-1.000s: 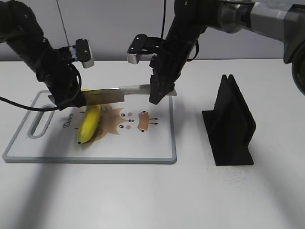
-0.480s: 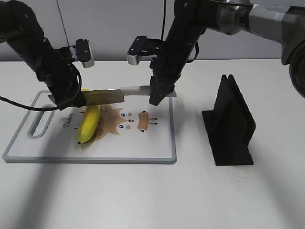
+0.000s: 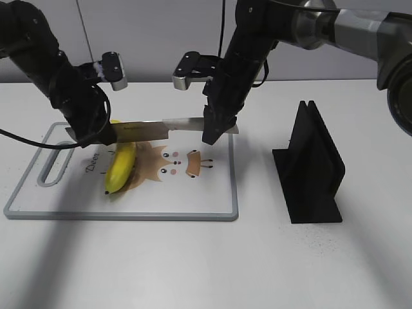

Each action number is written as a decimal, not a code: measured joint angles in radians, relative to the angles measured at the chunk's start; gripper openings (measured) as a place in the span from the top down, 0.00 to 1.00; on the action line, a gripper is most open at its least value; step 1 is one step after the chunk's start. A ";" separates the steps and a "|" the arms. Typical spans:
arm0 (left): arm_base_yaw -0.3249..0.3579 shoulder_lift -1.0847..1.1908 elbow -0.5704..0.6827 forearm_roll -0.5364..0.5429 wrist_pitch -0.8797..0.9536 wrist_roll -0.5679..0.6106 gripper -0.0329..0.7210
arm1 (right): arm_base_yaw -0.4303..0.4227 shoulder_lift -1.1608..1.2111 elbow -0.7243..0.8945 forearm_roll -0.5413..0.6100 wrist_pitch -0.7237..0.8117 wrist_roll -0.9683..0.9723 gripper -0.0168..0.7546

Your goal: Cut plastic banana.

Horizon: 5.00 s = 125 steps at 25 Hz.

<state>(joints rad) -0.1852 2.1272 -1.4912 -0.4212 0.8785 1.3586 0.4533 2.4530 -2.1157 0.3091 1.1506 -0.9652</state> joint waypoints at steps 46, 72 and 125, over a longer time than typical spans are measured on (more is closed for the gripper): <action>0.000 0.014 -0.010 0.003 0.006 -0.071 0.90 | -0.005 0.015 -0.003 0.012 -0.003 0.000 0.66; 0.031 0.020 -0.010 -0.050 0.020 -0.064 0.89 | -0.005 0.018 -0.004 0.021 -0.021 0.000 0.66; 0.011 -0.654 0.024 0.065 0.096 -0.319 0.17 | -0.007 -0.395 0.104 -0.063 0.054 0.156 0.74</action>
<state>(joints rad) -0.1746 1.4734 -1.4677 -0.3559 0.9747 1.0401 0.4467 2.0584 -2.0119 0.2462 1.2044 -0.8094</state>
